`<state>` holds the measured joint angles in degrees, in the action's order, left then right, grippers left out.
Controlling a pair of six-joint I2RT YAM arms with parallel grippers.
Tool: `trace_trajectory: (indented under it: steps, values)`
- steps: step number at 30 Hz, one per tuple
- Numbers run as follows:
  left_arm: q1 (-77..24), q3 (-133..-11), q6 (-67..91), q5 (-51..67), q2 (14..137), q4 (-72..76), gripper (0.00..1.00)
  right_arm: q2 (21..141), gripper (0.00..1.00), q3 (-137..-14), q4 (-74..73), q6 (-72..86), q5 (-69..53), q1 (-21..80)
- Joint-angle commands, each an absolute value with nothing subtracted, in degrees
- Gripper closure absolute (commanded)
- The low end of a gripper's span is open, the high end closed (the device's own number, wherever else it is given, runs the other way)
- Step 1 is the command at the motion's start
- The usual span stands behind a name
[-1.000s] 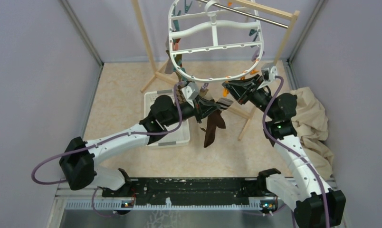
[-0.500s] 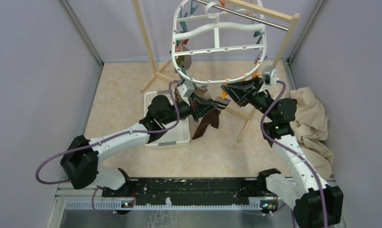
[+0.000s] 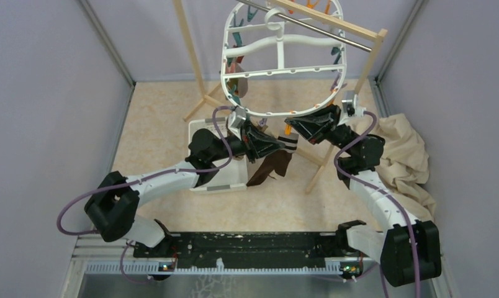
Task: Clip the socks to the hanger
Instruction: Clamp the sock onto the hanger.
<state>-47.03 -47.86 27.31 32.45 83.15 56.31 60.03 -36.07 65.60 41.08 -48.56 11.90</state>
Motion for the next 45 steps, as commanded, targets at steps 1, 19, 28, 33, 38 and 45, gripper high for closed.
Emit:
trace_trajectory:
  steps: [1,19,28,33,38,45]
  values:
    - [-46.5,-47.0,30.5,38.0,83.7,65.1,1.0,60.9,1.0,-35.7,74.2,45.8,-56.6,12.0]
    - [-45.8,-50.5,7.8,44.5,81.5,42.7,1.0,68.0,1.0,-35.9,98.4,64.4,-60.3,9.9]
    - [-45.4,-53.3,7.2,46.2,82.6,42.4,1.0,67.2,1.0,-35.3,98.5,62.9,-60.9,9.8]
    - [-45.4,-55.9,9.9,50.4,84.0,44.5,1.0,67.7,1.0,-35.3,98.5,62.4,-61.4,9.9]
    - [-45.4,-56.2,11.1,51.9,84.4,46.2,1.0,68.0,1.0,-35.3,98.5,62.4,-61.3,9.8]
    - [-45.4,-56.7,9.8,51.4,85.0,46.0,1.0,68.9,1.0,-35.6,98.5,62.8,-61.6,9.8]
